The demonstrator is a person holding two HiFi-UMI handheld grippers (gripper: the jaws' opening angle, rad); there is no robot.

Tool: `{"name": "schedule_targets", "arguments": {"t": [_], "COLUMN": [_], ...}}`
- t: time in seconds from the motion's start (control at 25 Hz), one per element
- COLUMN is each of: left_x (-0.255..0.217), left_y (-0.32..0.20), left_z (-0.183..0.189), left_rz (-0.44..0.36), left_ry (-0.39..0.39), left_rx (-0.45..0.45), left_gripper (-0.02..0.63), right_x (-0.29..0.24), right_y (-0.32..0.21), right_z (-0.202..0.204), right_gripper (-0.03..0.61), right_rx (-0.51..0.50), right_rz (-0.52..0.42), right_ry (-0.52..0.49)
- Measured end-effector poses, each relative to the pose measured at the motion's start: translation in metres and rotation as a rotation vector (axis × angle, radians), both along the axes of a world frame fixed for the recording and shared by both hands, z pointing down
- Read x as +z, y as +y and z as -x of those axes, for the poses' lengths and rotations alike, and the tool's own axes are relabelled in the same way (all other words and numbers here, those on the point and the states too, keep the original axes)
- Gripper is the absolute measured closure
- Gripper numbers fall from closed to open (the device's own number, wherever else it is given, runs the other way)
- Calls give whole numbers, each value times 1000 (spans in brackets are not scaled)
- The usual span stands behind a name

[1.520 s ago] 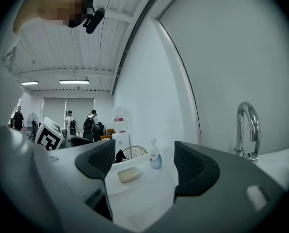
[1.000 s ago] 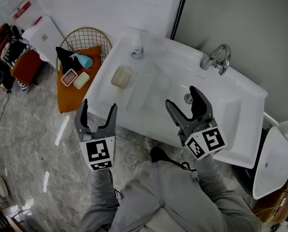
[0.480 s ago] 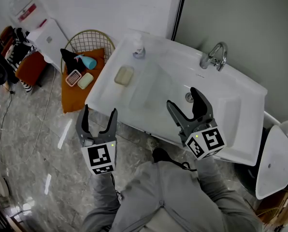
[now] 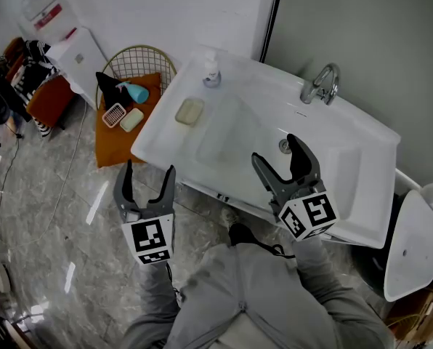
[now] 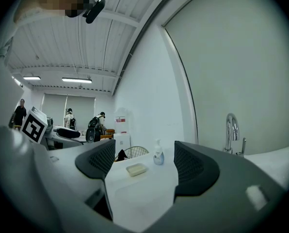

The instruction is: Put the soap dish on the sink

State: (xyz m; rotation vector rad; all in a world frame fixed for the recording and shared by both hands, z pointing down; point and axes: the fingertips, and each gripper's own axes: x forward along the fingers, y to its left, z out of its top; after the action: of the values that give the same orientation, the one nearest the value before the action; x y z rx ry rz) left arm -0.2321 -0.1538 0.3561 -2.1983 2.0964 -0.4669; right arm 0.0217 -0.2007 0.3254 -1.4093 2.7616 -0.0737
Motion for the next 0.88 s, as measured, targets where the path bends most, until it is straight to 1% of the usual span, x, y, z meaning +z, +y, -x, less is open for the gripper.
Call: {"name": "schedule_targets", "arguments": {"t": [0.36,0.88], "left_x": [-4,-7], "left_y": [9,19], "left_z": [-1,-2], "left_rz": [-11,-18], "left_ry": [3,3], "left_rx": [-4,-9], "left_gripper": [187,187], "right_x": [-4,-10], "right_y": [9,16], "right_z": [0,-2], "right_gripper": [201,201], "right_rx": [-2,2], "right_rz": [-20,-35], "right_ry": [32,29]}}
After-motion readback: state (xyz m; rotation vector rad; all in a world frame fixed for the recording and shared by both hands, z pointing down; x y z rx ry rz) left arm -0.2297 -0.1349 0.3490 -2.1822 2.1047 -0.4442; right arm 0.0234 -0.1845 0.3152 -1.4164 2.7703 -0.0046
